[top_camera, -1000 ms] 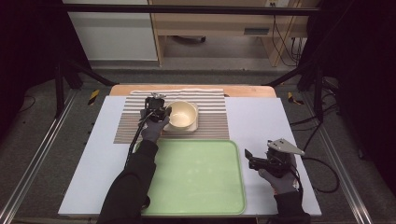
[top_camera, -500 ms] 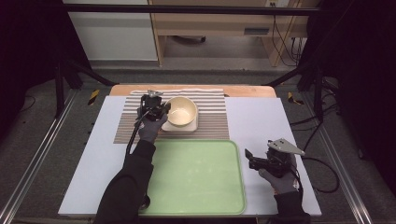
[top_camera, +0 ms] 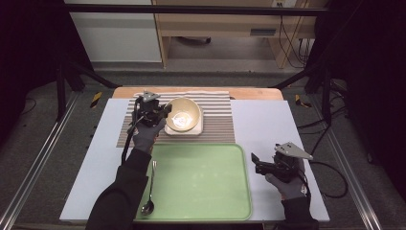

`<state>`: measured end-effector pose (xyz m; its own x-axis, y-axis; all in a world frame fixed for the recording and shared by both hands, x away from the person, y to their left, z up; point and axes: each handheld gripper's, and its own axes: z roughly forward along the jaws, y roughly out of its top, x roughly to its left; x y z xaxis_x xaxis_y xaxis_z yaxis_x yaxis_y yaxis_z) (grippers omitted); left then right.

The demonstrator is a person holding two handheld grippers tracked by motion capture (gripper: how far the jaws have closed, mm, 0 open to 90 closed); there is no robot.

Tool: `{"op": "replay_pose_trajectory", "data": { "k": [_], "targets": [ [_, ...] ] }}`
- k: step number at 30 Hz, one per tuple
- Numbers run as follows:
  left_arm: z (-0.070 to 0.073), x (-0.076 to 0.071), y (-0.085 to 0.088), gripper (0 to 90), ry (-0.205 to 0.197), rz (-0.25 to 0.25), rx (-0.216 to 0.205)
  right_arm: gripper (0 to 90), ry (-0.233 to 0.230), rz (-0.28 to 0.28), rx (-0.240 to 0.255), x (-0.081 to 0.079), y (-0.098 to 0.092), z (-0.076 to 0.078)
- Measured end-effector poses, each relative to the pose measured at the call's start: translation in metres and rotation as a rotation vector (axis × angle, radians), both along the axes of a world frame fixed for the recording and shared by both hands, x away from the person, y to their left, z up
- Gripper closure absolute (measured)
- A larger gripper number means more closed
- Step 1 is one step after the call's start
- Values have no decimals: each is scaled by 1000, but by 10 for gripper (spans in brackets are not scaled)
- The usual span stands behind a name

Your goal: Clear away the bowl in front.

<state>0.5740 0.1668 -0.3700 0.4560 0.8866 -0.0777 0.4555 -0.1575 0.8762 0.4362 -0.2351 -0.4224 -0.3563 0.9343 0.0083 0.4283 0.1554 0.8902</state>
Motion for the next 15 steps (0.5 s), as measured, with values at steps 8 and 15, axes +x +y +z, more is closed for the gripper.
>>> {"op": "replay_pose_trajectory", "data": {
  "k": [8,15],
  "targets": [
    [1,-31,0,818,-22,-59,19,59,-1,-3,-1,0,1,0],
    [-6,-58,6,818,-31,-93,41,59,-1,1,-7,-1,2,0]
  ]
}}
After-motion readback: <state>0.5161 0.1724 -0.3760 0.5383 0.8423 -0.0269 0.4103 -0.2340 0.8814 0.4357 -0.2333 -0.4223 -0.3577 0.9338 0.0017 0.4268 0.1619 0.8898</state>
